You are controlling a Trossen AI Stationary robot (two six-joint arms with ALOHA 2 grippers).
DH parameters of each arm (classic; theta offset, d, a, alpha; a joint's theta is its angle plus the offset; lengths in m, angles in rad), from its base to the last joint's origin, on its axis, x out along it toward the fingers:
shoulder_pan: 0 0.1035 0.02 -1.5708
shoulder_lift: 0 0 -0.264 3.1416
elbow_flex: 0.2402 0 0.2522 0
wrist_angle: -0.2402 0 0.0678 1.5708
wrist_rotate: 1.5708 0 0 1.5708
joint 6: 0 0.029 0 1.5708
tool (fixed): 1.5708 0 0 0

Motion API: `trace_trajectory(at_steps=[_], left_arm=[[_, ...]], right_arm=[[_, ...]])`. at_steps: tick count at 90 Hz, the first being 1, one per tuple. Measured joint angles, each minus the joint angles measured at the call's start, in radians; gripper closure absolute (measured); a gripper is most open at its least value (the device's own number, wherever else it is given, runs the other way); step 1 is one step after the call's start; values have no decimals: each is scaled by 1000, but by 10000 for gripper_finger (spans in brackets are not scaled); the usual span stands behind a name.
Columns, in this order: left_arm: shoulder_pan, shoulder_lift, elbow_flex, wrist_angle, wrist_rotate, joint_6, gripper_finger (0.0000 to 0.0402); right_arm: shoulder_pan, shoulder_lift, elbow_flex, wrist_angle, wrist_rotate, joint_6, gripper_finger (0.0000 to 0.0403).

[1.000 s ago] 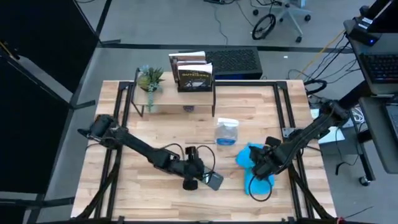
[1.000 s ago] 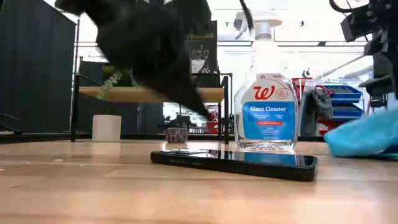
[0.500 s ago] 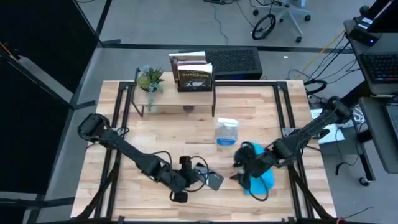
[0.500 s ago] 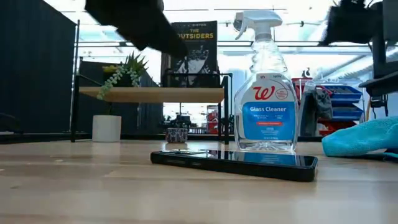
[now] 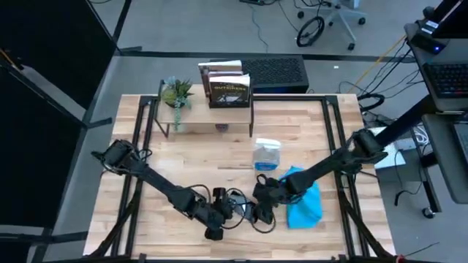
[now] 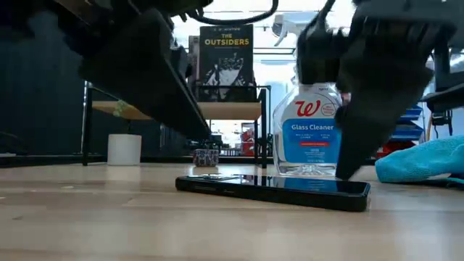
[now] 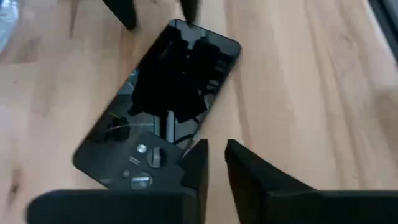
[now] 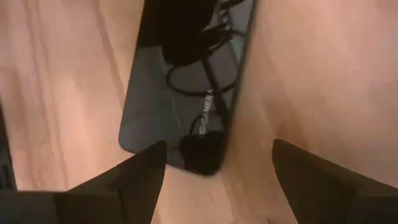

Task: Apply microfiber cloth
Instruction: Wipe the front of the black cellphone with a blue microfiber cloth

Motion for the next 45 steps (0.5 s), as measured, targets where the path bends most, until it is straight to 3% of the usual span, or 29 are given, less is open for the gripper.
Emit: trace_trajectory(at_steps=[21,45], left_arm=[[-2,59,1,13,3,50,275],[27,125,4,58,7,51,262]], right_arm=[[-51,20,1,63,-37,-30,128],[-62,70,2,155,-98,-17,128]])
